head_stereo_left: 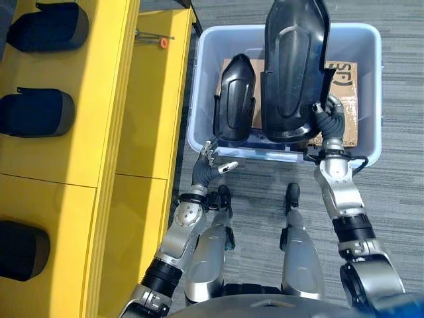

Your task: Move parts from the plastic box to the shelf.

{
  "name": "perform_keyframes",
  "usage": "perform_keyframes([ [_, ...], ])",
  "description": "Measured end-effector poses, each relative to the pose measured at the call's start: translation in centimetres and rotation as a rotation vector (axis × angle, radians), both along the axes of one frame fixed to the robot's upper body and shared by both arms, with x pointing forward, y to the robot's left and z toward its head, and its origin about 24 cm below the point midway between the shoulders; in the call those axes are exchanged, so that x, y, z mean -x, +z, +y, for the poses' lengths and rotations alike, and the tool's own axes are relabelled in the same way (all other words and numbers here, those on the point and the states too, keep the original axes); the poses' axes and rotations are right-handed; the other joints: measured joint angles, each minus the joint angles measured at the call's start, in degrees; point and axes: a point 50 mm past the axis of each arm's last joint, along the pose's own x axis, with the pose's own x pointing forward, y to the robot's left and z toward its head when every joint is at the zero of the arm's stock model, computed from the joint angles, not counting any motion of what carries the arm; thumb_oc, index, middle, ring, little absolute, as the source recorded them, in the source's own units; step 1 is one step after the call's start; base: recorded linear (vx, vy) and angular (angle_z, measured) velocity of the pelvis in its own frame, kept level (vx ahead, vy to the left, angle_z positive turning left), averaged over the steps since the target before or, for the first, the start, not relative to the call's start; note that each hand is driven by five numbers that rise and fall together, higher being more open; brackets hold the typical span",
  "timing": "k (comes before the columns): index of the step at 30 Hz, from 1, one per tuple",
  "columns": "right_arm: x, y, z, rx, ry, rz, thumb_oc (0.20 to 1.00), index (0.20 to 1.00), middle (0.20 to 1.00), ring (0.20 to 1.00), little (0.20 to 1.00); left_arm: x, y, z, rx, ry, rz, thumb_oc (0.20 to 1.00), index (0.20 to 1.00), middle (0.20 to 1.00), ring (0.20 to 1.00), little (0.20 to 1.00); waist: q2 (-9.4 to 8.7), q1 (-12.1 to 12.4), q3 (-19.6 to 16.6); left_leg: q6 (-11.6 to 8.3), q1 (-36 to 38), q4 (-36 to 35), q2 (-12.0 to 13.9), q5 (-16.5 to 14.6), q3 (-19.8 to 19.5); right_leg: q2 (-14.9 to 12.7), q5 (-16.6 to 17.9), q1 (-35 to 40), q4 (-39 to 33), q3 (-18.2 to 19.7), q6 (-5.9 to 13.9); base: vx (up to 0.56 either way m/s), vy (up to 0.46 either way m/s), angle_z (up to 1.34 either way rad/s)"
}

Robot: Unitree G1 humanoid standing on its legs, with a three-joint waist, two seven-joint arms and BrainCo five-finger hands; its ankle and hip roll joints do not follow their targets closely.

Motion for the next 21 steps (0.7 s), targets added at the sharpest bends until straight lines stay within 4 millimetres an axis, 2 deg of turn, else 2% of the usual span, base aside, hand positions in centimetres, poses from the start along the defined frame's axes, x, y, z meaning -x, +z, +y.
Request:
perform_keyframes([
  [5, 2.4, -2.8, -0.5, -0.013, 0.039, 0.085, 0.2, 0.2, 0.2, 0.2, 0.2, 0.3, -0.6, 1.3, -0.008, 0.037, 0.022, 1.0, 1.0, 1.0, 1.0, 1.0, -0.06, -0.9, -0.4, -0.12, 5.3, 0.0, 0.2, -1.1, -0.5, 0.1, -1.6, 5.8, 0.0, -1.0, 0.04, 0.06, -0.067, 0.07],
  [7, 4.0, -4.4, -1.0, 0.002, 0.066, 0.141, 0.2, 0.2, 0.2, 0.2, 0.2, 1.1, -1.6, 2.5, -0.012, 0.081, 0.064, 1.0, 1.0, 1.0, 1.0, 1.0, -0.61, -1.2, -3.3, -0.23, 8.0, 0.0, 0.4, -1.8, -1.3, 0.3, -2.6, 9.0, 0.0, -1.9, -0.33, 0.09, -0.145, 0.17],
  [9, 4.2, -4.8, -1.1, 0.006, 0.084, 0.163, 0.2, 0.2, 0.2, 0.2, 0.2, 1.6, -2.2, 3.1, -0.017, 0.091, 0.085, 1.0, 1.0, 1.0, 1.0, 1.0, -1.02, -1.2, -4.1, -0.29, 10.3, 0.0, 0.5, -2.2, -1.5, 0.3, -3.2, 11.5, 0.0, -2.3, -0.19, 0.05, -0.132, 0.1],
  [13, 4.7, -5.7, -0.7, 0.003, 0.14, 0.206, 0.2, 0.2, 0.2, 0.2, 0.2, 3.4, -3.9, 4.4, -0.016, 0.127, 0.16, 1.0, 1.0, 1.0, 1.0, 1.0, -1.45, -0.6, -8.9, -0.94, 14.2, 0.6, 1.1, -3.4, -3.9, 0.8, -5.3, 17.3, 0.0, -5.0, -0.07, 0.08, -0.22, 0.33],
  [14, 5.0, -6.1, -0.2, -0.003, 0.176, 0.222, 0.2, 0.2, 0.2, 0.2, 0.2, 4.5, -4.8, 4.9, -0.015, 0.138, 0.203, 1.0, 1.0, 1.0, 1.0, 1.0, -1.5, 0.7, -11.7, -1.34, 14.6, 1.0, 1.8, -4.0, -5.0, 1.5, -5.9, 18.6, 0.0, -6.0, -0.45, 0.02, -0.242, 0.39],
  [15, 5.1, -6.2, 0.2, -0.007, 0.201, 0.224, 0.2, 0.2, 0.2, 0.2, 0.2, 5.3, -5.5, 5.3, -0.014, 0.153, 0.237, 1.0, 1.0, 1.0, 1.0, 1.0, -1.39, 1.1, -12.5, -1.39, 14.7, 1.8, 2.1, -4.0, -6.0, 1.9, -6.3, 19.7, 0.0, -6.8, -0.65, -0.02, -0.26, 0.56],
  [18, 5.7, -6.3, 0.8, -0.013, 0.239, 0.225, 0.2, 0.2, 0.2, 0.2, 0.2, 7.6, -7.2, 4.9, 0.022, 0.175, 0.329, 1.0, 1.0, 1.0, 1.0, 1.0, 0.39, 4.8, -14.1, -2.68, 11.6, 4.2, 3.3, -2.6, -12.3, 4.1, -7.3, 21.9, 0.1, -11.6, -1.21, -0.14, -0.177, 1.13],
  [19, 6.3, -6.7, -0.5, -0.025, 0.191, 0.239, 0.2, 0.2, 0.2, 0.2, 0.2, 7.2, -7.1, 4.4, 0.042, 0.161, 0.318, 1.0, 1.0, 1.0, 1.0, 1.0, 1.63, 5.4, -14.7, -5.34, 9.1, 2.9, 4.7, -1.8, -14.9, 5.4, -9.1, 21.3, 1.8, -16.2, -3.11, -0.28, -0.108, 2.19],
  [20, 6.3, -6.8, -0.1, -0.04, 0.193, 0.246, 0.2, 0.2, 0.2, 0.2, 0.2, 7.1, -7.1, 4.4, 0.041, 0.161, 0.32, 1.0, 1.0, 1.0, 1.0, 1.0, 2.46, 7.4, -14.2, -3.18, 4.1, 6.0, 7.0, -7.5, -12.5, 7.1, -13.1, 18.0, 8.5, -16.4, -3.95, -0.32, -0.118, 3.09],
  [21, 6.1, -6.6, 0.5, -0.064, 0.203, 0.232, 0.2, 0.2, 0.2, 0.2, 0.2, 5.9, -6.4, 4.7, -0.01, 0.124, 0.285, 1.0, 1.0, 1.0, 1.0, 1.0, -0.02, 6.8, -13.7, -5.9, -0.1, 6.3, 7.8, -13.8, -6.3, 4.9, -17.2, 12.2, 15.5, -17.4, -8.78, -0.23, -0.031, 2.28],
])
